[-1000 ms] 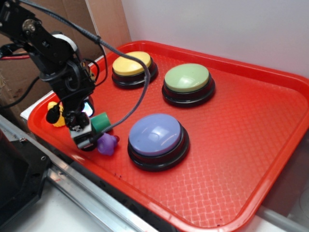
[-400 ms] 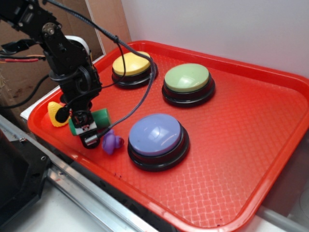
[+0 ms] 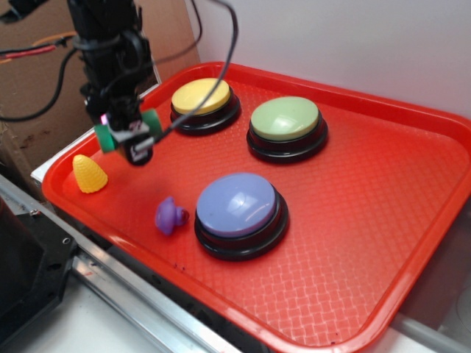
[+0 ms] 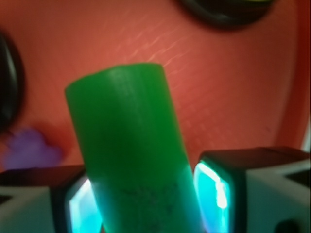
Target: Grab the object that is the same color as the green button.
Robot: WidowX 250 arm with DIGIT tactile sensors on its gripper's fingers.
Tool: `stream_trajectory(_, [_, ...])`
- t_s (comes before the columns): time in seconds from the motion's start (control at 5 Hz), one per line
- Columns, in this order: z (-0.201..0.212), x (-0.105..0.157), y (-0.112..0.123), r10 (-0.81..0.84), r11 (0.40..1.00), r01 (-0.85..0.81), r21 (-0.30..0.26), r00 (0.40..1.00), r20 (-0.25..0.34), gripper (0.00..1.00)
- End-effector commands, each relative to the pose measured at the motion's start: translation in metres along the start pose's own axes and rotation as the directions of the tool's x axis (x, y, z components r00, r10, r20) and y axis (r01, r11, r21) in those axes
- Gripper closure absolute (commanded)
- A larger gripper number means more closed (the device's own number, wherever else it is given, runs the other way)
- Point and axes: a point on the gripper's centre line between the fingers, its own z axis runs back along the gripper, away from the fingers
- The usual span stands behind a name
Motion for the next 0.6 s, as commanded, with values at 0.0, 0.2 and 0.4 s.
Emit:
stream_trajectory(0.0, [0.086, 0.028, 0.006, 0.269, 0.963, -0.266, -0.044, 0.958, 0.1, 1.0])
stream_trajectory(0.2, [0.104, 0.032, 0.005, 0.315, 0.949, -0.312, -0.047, 0.938, 0.144, 1.0])
stream_trajectory(0.4, [0.102, 0.041, 0.003, 0.334, 0.941, -0.338, 0.018, 0.935, 0.117, 1.0])
